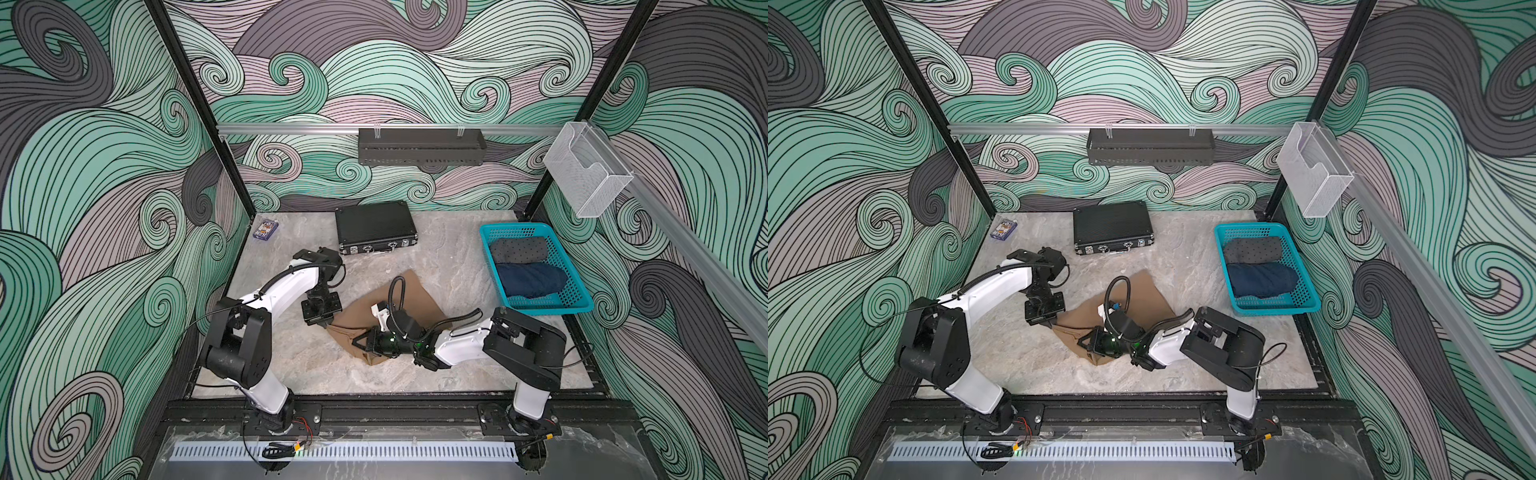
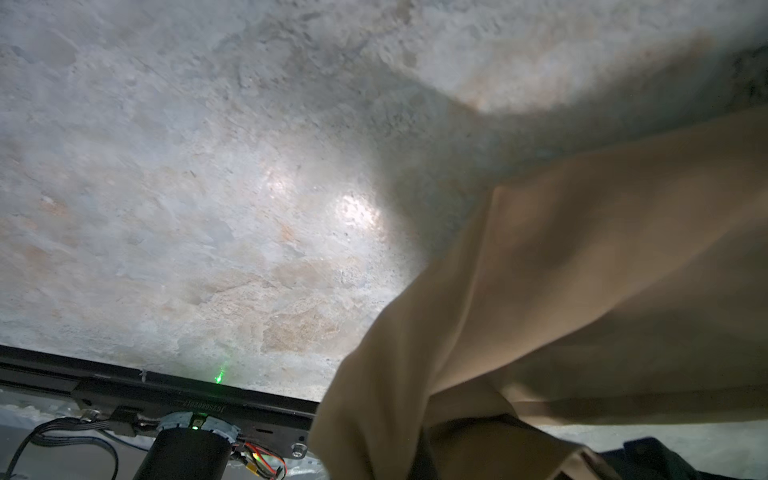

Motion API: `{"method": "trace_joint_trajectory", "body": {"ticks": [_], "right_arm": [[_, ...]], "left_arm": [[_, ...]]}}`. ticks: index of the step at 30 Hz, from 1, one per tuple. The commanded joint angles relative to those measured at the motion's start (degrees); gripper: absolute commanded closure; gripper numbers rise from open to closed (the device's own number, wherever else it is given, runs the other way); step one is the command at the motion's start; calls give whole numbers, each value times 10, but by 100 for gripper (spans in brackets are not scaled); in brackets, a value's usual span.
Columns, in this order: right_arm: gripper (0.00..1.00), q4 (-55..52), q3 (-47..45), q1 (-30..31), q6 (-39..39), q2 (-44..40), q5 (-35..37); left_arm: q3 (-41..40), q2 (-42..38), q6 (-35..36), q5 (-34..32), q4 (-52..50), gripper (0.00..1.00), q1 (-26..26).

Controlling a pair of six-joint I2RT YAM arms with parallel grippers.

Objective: Roll up the skirts
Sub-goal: Roll the skirt at the center of the board.

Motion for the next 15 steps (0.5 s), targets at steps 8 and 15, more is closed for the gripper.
{"method": "trace_joint_trajectory", "body": {"ticks": [8, 15], "right_arm": [[100, -150, -71, 1, 63, 19, 14], [100, -78, -104, -7, 67, 3, 32]], "left_arm": [[164, 174, -7, -66, -60, 100, -43], [216, 199, -24, -44, -52, 71, -49]]}}
